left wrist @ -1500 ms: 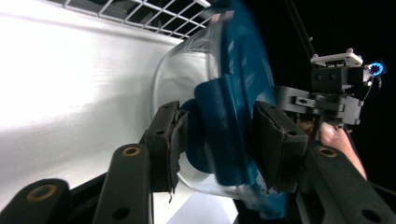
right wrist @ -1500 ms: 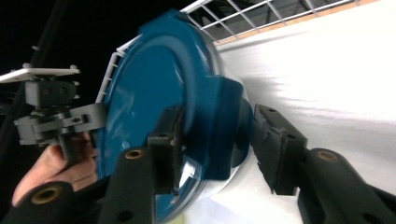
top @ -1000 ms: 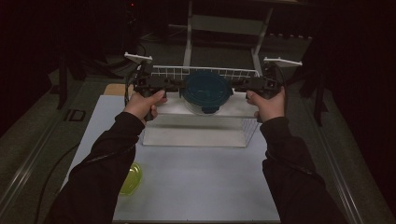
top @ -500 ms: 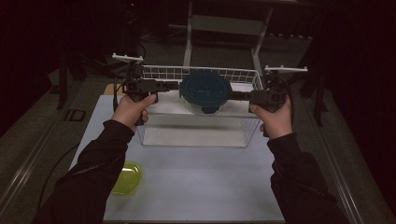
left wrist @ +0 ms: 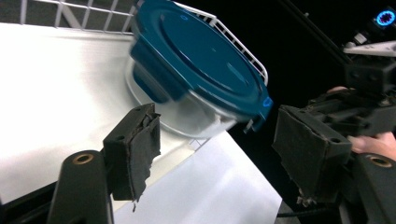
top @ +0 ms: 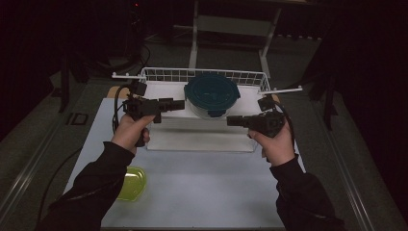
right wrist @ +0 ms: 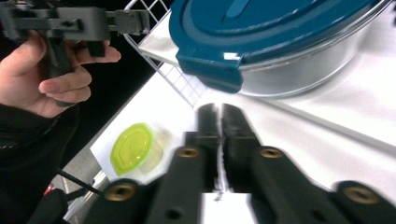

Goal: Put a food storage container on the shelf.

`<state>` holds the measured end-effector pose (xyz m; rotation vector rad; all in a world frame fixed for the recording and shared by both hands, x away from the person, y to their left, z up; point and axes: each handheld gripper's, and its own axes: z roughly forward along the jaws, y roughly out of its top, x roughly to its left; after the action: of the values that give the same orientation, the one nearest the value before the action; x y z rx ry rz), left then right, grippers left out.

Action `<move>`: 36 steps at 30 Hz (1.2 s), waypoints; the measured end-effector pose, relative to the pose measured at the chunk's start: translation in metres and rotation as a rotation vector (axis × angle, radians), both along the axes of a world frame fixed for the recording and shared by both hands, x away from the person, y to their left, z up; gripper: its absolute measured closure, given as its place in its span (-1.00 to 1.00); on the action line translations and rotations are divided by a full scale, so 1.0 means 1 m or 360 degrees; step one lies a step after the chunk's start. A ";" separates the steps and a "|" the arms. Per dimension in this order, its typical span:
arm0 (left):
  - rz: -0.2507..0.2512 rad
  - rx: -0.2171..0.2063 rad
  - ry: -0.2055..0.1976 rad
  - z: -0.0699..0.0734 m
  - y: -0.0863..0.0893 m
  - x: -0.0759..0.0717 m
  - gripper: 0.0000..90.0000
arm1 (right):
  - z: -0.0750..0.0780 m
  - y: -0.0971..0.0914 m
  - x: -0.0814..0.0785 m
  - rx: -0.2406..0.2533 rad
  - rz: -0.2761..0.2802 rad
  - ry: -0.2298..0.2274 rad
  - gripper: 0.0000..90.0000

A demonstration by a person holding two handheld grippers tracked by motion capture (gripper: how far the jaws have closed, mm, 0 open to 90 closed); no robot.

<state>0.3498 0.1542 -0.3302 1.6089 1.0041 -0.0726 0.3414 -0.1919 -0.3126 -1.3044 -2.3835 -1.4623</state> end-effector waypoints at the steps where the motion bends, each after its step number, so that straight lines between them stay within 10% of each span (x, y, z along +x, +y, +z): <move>1: -0.0010 0.0002 -0.0028 -0.002 0.000 -0.004 -0.41 | -0.001 0.001 -0.001 -0.0008 -0.0004 -0.0009 1.00; 16: 0.0027 0.0312 -0.0241 -0.043 0.002 -0.055 -0.99 | -0.007 0.013 0.007 -0.0006 -0.0020 -0.0001 1.00; 36: 0.0039 0.0416 -0.0353 -0.078 0.019 -0.101 -1.00 | -0.003 0.025 0.021 0.0009 -0.0045 0.0009 1.00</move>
<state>0.2483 0.1732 -0.4078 1.7955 0.8871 0.2586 0.3620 -0.1666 -0.3155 -1.3446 -2.3655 -1.4695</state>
